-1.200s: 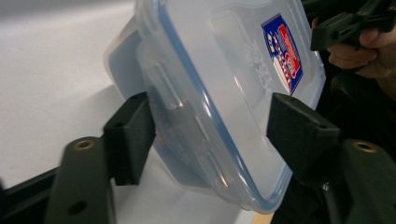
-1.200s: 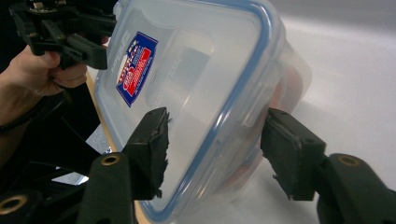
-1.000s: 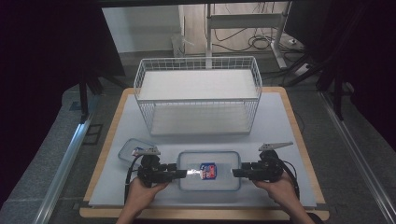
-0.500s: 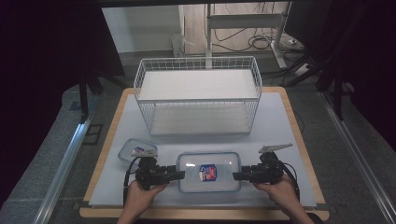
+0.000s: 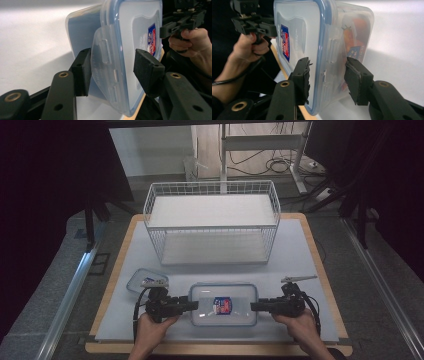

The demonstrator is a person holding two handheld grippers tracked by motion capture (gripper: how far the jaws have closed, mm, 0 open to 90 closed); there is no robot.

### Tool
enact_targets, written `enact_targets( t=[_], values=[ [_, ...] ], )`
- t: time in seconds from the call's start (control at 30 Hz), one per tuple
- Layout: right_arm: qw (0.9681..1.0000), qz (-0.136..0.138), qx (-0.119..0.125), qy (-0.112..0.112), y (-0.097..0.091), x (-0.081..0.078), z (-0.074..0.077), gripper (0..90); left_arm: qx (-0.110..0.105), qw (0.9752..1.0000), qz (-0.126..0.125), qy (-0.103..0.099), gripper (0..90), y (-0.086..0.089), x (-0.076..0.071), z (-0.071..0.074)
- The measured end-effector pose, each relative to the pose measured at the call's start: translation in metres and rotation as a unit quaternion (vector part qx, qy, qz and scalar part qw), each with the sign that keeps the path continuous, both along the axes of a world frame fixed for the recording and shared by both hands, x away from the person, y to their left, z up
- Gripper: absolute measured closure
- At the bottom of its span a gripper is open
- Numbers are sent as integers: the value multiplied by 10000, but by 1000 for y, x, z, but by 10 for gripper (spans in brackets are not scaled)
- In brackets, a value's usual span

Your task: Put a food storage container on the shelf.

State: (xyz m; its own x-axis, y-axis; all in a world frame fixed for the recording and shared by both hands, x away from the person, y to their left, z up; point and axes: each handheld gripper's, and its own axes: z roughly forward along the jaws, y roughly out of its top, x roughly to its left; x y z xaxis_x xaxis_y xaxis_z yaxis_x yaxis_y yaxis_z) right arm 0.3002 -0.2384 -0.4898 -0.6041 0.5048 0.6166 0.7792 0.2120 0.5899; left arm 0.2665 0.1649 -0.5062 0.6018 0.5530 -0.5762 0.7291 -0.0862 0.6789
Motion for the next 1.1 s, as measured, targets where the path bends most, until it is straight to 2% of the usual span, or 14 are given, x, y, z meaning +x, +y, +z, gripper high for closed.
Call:
enact_targets(
  t=[0.23,0.47,0.63,0.73,0.9,1.1],
  values=[
    [9997,-40,-44,-258,2,-1,3,566,-5,10000,68,-51,498,0,2,2],
    [9990,-99,108,-421,0,1,11,569,-89,9997,107,-218,500,1,4,11],
    [9983,-91,181,-538,1,3,19,570,-282,9992,107,-254,515,5,7,17],
    [9980,-92,199,-590,1,5,24,569,-265,9991,103,-312,516,6,9,22],
    [9975,-93,260,-655,4,9,31,569,-207,9986,163,-464,516,9,12,36],
    [9961,-85,396,-778,8,17,46,569,-130,9972,231,-693,516,13,19,64]
  ],
)
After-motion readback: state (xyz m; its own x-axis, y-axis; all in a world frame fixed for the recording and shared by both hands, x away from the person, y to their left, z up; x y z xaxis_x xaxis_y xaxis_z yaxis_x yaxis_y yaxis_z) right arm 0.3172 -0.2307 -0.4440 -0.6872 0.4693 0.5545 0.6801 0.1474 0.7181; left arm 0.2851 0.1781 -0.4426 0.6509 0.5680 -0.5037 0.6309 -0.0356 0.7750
